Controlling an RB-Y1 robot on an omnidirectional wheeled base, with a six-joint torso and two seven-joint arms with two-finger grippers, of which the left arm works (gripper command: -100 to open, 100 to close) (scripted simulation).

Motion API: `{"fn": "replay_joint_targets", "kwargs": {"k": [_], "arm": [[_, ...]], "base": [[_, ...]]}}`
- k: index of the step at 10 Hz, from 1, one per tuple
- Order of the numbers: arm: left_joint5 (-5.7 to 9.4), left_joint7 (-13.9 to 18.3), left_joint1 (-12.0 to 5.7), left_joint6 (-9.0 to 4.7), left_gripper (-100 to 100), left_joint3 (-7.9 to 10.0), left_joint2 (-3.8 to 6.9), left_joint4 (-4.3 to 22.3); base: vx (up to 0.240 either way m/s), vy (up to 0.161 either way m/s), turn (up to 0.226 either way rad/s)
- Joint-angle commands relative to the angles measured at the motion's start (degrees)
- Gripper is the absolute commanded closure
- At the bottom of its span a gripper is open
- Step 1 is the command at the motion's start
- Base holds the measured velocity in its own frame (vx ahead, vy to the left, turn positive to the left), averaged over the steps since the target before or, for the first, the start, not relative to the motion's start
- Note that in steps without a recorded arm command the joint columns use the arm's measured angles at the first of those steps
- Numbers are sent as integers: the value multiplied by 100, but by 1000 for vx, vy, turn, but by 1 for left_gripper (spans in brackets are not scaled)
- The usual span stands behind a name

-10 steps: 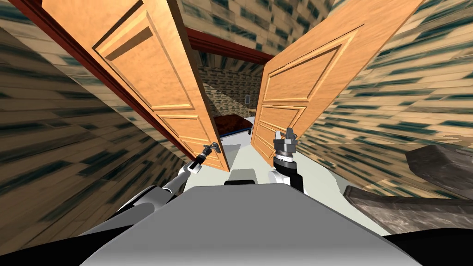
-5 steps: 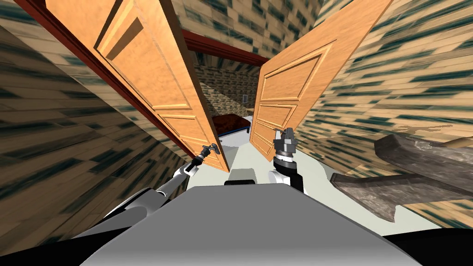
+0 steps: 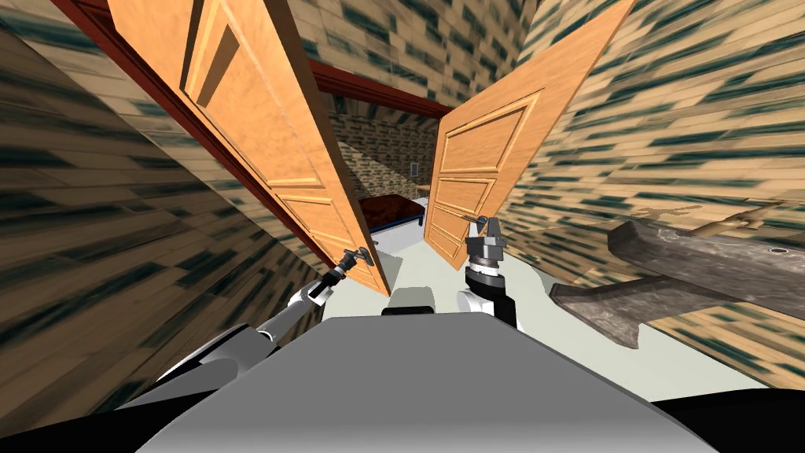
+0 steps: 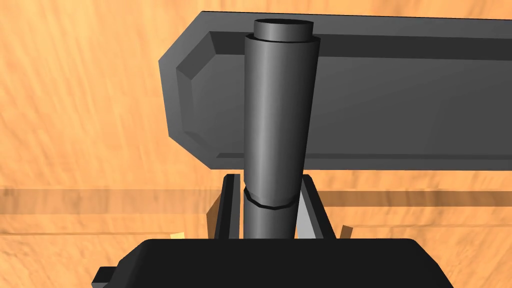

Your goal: Pull the door open

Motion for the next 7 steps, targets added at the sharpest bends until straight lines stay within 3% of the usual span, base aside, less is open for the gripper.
{"fn": "replay_joint_targets", "kwargs": {"k": [1,7], "arm": [[0,0,0,0,100,0,0,0],[-27,119,-11,-350,100,-106,115,188]], "base": [[-50,32,-20],[-166,130,-152]]}}
